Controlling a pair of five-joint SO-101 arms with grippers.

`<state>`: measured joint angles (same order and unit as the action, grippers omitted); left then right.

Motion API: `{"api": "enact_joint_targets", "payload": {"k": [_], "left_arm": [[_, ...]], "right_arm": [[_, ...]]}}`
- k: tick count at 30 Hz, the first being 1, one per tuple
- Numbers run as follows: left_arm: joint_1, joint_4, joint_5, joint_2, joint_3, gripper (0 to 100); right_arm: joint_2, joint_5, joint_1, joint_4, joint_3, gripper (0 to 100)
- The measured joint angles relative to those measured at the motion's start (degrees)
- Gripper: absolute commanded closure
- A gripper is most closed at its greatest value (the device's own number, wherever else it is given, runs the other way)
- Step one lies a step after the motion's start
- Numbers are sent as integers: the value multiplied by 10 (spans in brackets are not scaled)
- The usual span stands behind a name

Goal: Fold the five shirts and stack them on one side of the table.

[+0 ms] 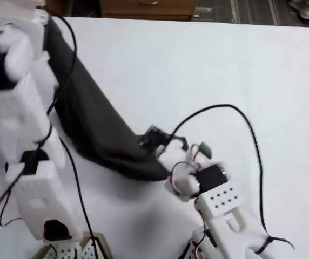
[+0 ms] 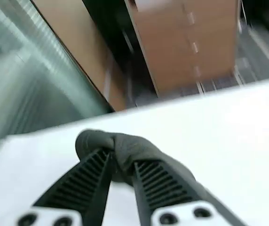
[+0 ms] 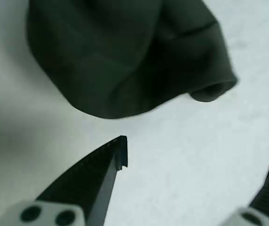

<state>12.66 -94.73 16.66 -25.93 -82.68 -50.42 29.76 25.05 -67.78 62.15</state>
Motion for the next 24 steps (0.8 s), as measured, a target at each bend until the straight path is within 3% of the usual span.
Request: {"api": "enact_joint_targets", "payload": {"k": [4,10,17,24], "left_arm": [[-44,11,0,-69,44,980],[-167,-18,-2,-141,62,980],[-300,-64,-2,-127,69,963],[-316,-66,-20,-116,156,679]], "right_arm": [[0,2,-127,68,4,555],[0,2,-295,119,4,555],[0,2,-380,146,4,555],[0,2,-385,146,4,555]]}}
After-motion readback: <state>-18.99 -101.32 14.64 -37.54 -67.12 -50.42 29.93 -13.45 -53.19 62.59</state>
